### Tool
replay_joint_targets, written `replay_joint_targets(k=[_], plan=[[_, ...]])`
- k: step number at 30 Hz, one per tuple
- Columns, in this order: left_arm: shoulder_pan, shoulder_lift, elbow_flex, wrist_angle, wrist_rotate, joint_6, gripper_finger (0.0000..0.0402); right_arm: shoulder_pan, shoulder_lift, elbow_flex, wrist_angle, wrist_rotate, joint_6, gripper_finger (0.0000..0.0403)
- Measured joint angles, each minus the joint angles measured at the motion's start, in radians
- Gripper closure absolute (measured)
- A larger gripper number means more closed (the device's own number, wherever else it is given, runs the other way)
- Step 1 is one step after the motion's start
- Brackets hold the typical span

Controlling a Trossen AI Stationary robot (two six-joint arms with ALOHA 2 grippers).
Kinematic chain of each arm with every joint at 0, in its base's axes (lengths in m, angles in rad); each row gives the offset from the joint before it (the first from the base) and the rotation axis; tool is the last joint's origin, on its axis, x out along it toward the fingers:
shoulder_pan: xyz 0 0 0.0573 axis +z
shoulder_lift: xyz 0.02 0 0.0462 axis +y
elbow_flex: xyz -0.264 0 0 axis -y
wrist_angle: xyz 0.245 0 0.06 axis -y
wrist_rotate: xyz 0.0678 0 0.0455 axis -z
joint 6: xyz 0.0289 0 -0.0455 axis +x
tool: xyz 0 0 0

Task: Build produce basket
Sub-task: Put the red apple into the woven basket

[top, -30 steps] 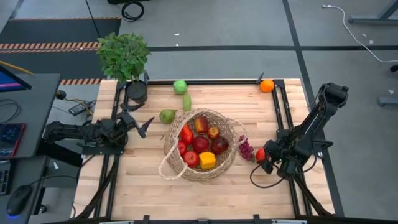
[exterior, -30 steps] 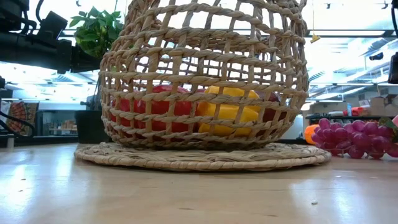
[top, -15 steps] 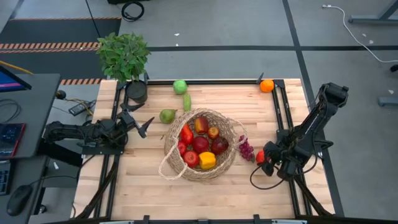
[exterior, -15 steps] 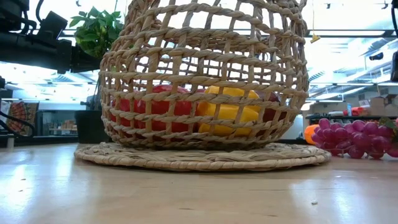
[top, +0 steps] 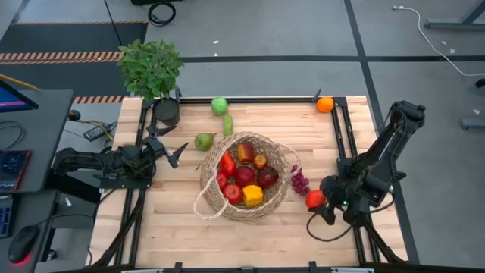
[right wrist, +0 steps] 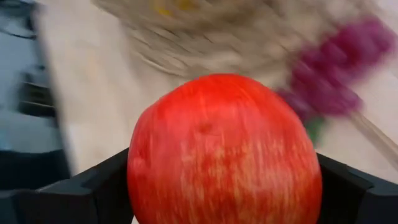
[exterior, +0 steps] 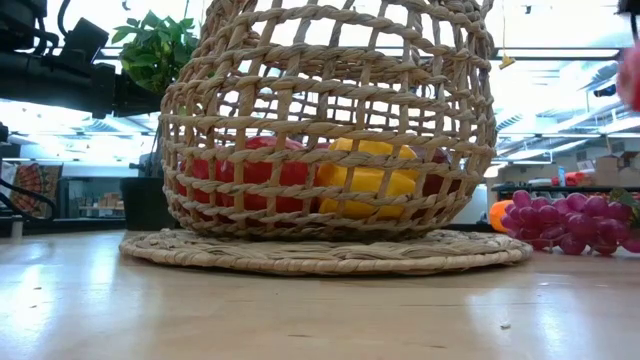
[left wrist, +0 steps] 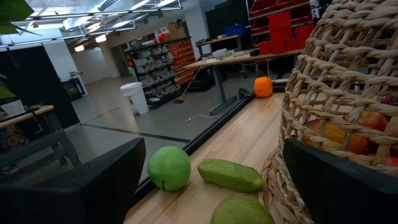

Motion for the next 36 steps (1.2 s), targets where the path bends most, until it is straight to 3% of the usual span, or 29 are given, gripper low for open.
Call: replay_joint_targets(k=[4,10,19,36], plan=[[0.000,0.000,0.000,0.000,0.000,0.000,0.0014,-0.035,0.000,0.101,0.092,-0.001,-0.175,0.0049],[0.000,0.000,0.000,0.000,0.000,0.000,0.0014,-0.117,0.000,0.205,0.312,0.000,-0.309,0.0045],[0.000,0.000,0.000,0.000,0.000,0.000,0.0014,-0.251,0.000,0.219,0.797,-0.008,-0.488,0.0044],[0.000,0.000,0.000,0.000,0.000,0.000,0.0014,-0.507,-0.001,0.219,1.447,-0.008,-0.728,0.0043]])
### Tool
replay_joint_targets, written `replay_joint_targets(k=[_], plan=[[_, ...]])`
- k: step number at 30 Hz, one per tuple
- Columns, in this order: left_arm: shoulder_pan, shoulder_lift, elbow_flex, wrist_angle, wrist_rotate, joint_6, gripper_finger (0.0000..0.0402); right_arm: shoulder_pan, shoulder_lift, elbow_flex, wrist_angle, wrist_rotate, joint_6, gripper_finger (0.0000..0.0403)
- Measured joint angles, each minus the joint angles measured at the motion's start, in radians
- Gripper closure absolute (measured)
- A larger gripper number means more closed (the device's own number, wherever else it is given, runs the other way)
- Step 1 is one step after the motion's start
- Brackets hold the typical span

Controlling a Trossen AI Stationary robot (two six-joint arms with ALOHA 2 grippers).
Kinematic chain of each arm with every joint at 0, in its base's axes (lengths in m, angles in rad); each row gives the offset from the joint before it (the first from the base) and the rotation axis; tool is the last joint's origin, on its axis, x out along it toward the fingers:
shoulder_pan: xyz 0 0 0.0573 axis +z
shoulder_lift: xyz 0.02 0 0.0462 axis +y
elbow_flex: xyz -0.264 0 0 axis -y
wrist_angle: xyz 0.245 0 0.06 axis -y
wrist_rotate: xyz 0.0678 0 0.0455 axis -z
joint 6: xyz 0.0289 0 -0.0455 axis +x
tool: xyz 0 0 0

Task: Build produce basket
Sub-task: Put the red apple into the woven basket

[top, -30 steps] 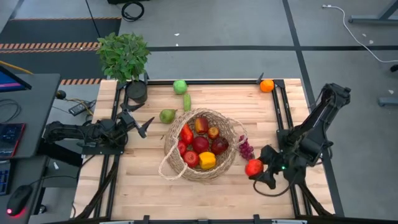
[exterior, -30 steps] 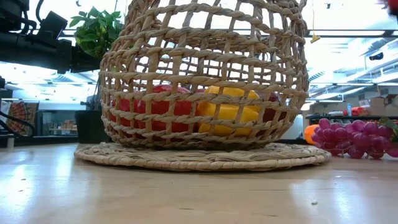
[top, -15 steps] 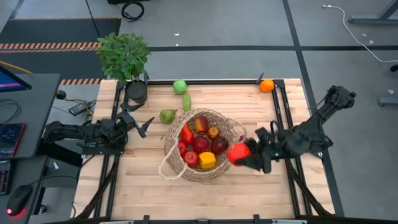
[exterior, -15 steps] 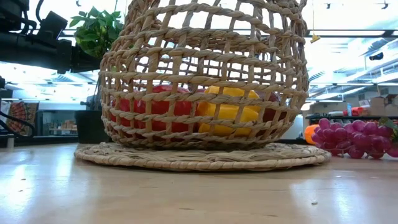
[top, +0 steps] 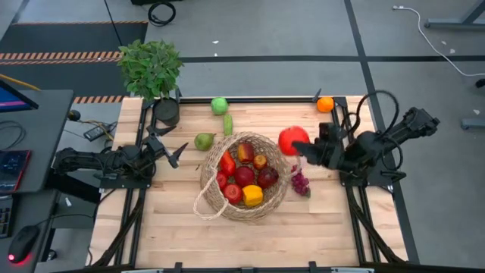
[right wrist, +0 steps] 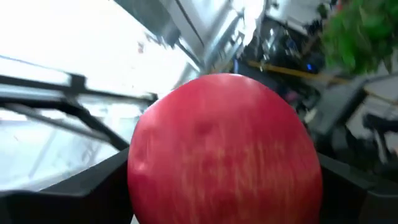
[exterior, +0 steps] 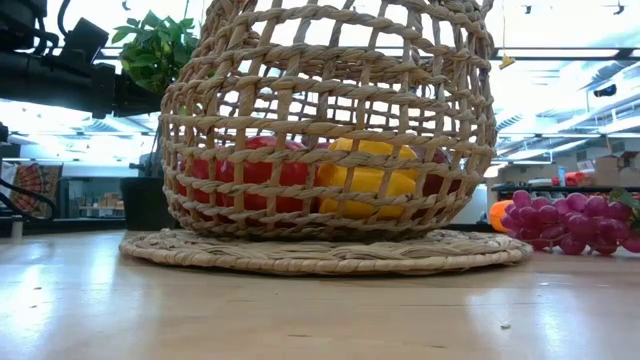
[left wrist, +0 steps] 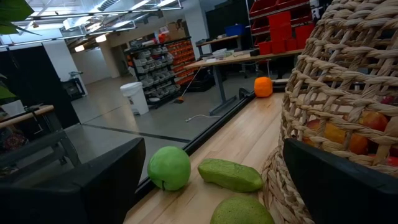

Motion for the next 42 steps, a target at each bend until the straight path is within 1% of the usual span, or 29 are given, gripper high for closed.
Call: replay_joint_targets(k=[4,7,14,17,20,23,27,29,31,33,35,38,42], plan=[[0.000,0.000,0.000,0.000,0.000,0.000,0.0014,-0.039,0.000,0.000,0.062,0.000,0.007,0.0043],[0.000,0.000,0.000,0.000,0.000,0.000,0.0014,-0.055,0.000,0.000,0.064,0.000,0.000,0.0043],[0.000,0.000,0.000,0.000,0.000,0.000,0.0014,-0.101,0.000,0.000,0.049,0.000,-0.190,0.0043],[0.000,0.000,0.000,0.000,0.000,0.000,0.0014,-0.117,0.000,0.002,0.003,0.003,-0.258,0.0043],[0.000,0.000,0.000,0.000,0.000,0.000,0.0014,-0.121,0.015,0.073,-0.163,0.003,-0.345,0.0043],[0.000,0.000,0.000,0.000,0.000,0.000,0.0014,-0.111,0.067,0.234,-0.460,0.003,-0.446,0.0043],[0.000,0.000,0.000,0.000,0.000,0.000,0.0014,-0.107,0.183,0.471,-0.858,-0.002,-0.600,0.0043],[0.000,0.000,0.000,0.000,0.000,0.000,0.0014,-0.107,0.241,0.572,-1.006,0.000,-0.681,0.0043],[0.000,0.000,0.000,0.000,0.000,0.000,0.0014,-0.108,0.298,0.654,-1.118,0.008,-0.766,0.0043],[0.000,0.000,0.000,0.000,0.000,0.000,0.0014,-0.108,0.351,0.711,-1.195,0.010,-0.840,0.0043],[0.000,0.000,0.000,0.000,0.000,0.000,0.0014,-0.110,0.397,0.744,-1.232,0.009,-0.891,0.0043],[0.000,0.000,0.000,0.000,0.000,0.000,0.0014,-0.110,0.448,0.755,-1.236,0.011,-0.964,0.0043],[0.000,0.000,0.000,0.000,0.000,0.000,0.0014,-0.118,0.499,0.756,-1.235,0.015,-0.978,0.0043]])
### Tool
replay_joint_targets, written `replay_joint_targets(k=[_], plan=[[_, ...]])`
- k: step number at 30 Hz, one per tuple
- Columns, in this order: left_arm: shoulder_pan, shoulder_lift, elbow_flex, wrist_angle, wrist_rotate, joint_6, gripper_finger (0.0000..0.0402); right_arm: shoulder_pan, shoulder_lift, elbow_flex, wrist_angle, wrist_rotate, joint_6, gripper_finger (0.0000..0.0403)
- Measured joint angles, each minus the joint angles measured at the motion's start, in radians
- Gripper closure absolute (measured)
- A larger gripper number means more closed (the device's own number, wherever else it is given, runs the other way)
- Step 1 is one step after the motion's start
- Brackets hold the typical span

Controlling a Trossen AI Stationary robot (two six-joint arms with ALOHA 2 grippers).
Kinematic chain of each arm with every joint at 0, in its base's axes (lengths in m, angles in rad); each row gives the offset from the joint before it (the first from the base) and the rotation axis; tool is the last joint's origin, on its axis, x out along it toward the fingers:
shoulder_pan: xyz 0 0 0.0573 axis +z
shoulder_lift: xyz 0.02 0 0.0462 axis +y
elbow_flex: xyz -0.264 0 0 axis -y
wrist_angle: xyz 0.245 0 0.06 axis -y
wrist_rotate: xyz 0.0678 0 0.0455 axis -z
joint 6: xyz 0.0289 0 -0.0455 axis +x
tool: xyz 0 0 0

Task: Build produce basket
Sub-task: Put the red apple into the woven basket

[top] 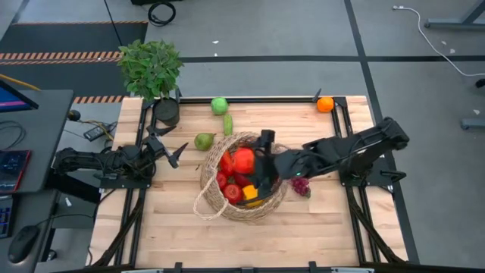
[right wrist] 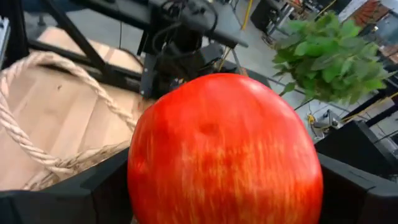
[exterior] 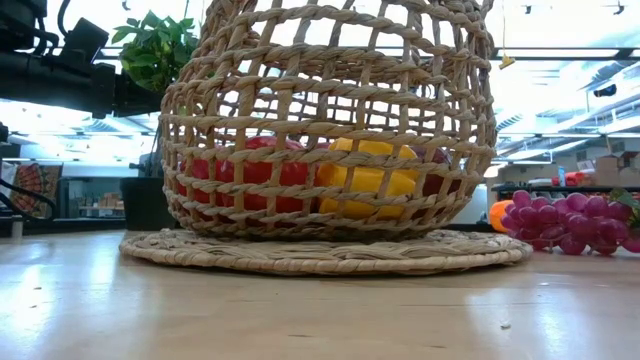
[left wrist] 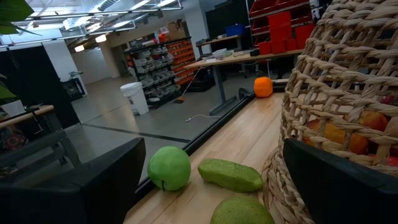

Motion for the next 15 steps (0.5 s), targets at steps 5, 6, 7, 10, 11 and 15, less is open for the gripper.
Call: replay_joint_targets(k=[5,6,7,10,11,15], plan=[[0.000,0.000,0.000,0.000,0.000,0.000,0.0014,-0.035,0.050,0.001,-0.033,-0.109,0.086,0.0043],[0.000,0.000,0.000,0.000,0.000,0.000,0.0014,-0.044,0.061,0.001,-0.046,-0.137,0.113,0.0043],[0.000,0.000,0.000,0.000,0.000,0.000,0.0014,-0.052,0.072,0.001,-0.066,-0.154,0.142,0.0043],[0.000,0.000,0.000,0.000,0.000,0.000,0.0014,-0.079,0.111,0.001,-0.131,-0.167,0.228,0.0043],[0.000,0.000,0.000,0.000,0.000,0.000,0.0014,-0.088,0.125,0.001,-0.152,-0.167,0.251,0.0043],[0.000,0.000,0.000,0.000,0.000,0.000,0.0014,-0.120,0.183,0.001,-0.213,-0.180,0.312,0.0043]])
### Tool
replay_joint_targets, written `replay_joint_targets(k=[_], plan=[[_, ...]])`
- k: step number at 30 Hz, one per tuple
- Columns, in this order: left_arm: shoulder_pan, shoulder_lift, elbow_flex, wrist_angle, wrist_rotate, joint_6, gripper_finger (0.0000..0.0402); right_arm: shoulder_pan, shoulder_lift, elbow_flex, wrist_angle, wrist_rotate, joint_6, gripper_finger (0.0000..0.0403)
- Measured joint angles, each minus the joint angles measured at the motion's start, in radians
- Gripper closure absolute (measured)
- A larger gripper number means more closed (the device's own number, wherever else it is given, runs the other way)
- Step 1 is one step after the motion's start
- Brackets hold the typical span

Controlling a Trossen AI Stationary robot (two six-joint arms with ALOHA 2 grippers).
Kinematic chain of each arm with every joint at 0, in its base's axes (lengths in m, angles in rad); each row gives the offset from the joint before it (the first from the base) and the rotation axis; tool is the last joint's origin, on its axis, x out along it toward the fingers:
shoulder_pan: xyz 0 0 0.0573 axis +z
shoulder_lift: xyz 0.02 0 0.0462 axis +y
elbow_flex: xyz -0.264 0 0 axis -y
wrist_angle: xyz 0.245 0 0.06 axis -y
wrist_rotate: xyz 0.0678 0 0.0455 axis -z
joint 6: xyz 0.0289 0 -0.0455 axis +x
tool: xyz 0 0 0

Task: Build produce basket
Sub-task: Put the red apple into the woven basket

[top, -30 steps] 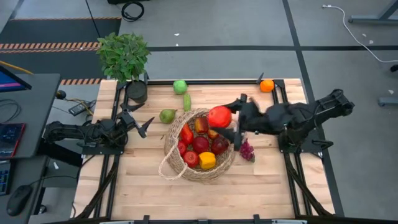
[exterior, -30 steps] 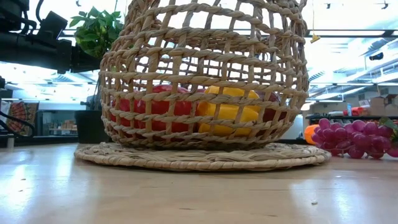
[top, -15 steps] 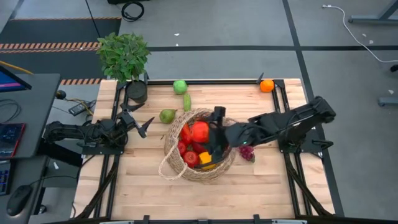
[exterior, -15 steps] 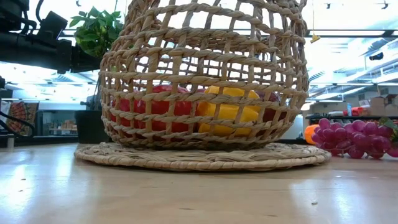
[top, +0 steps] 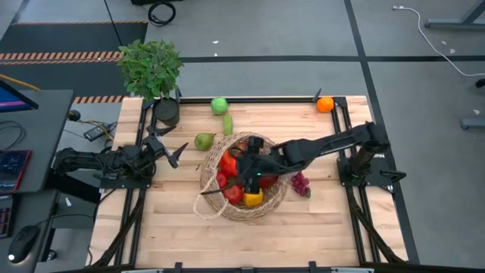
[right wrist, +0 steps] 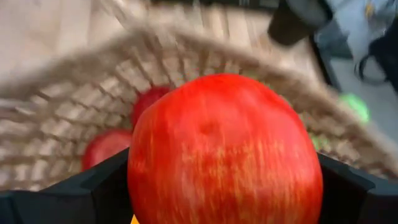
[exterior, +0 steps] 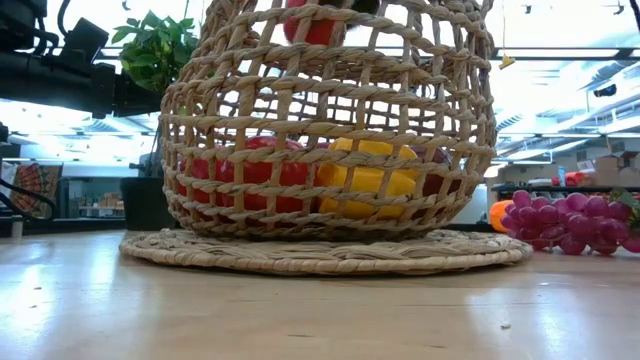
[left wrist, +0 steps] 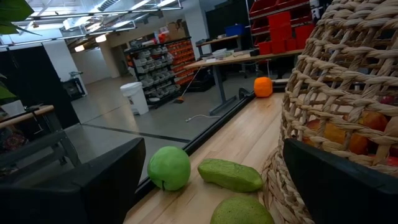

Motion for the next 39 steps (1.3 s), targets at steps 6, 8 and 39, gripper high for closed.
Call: replay_joint_targets(k=[6,8,39], plan=[[0.000,0.000,0.000,0.000,0.000,0.000,0.0014,-0.029,0.056,0.000,-0.073,-0.199,0.138,0.0043],[0.000,0.000,0.000,0.000,0.000,0.000,0.0014,-0.036,0.072,0.000,-0.134,-0.231,0.179,0.0043],[0.000,0.000,0.000,-0.001,0.000,0.000,0.0014,-0.057,0.161,0.019,-0.354,-0.428,0.239,0.0004]])
